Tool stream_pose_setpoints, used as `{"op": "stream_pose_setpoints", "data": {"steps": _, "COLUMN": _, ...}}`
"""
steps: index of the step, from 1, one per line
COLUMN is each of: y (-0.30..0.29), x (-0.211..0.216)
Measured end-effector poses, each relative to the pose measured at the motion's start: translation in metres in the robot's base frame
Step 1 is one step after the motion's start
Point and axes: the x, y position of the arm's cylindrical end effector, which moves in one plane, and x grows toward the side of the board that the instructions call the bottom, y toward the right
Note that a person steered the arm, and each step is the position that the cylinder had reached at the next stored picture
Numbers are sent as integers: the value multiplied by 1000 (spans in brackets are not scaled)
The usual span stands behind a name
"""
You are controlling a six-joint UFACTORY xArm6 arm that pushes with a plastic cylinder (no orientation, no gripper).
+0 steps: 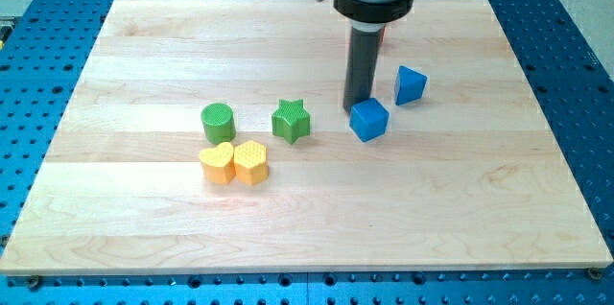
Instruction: Slightly push the cube to the left
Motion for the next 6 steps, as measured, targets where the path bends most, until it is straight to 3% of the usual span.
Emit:
{"op": "stream_pose_setpoints", "data": {"steps": 1, "y": 60, "x": 0}}
{"op": "stream_pose_setpoints", "data": {"steps": 2, "y": 73, "x": 2}}
{"op": "stream_pose_setpoints", "data": {"steps": 6, "y": 23, "x": 29}}
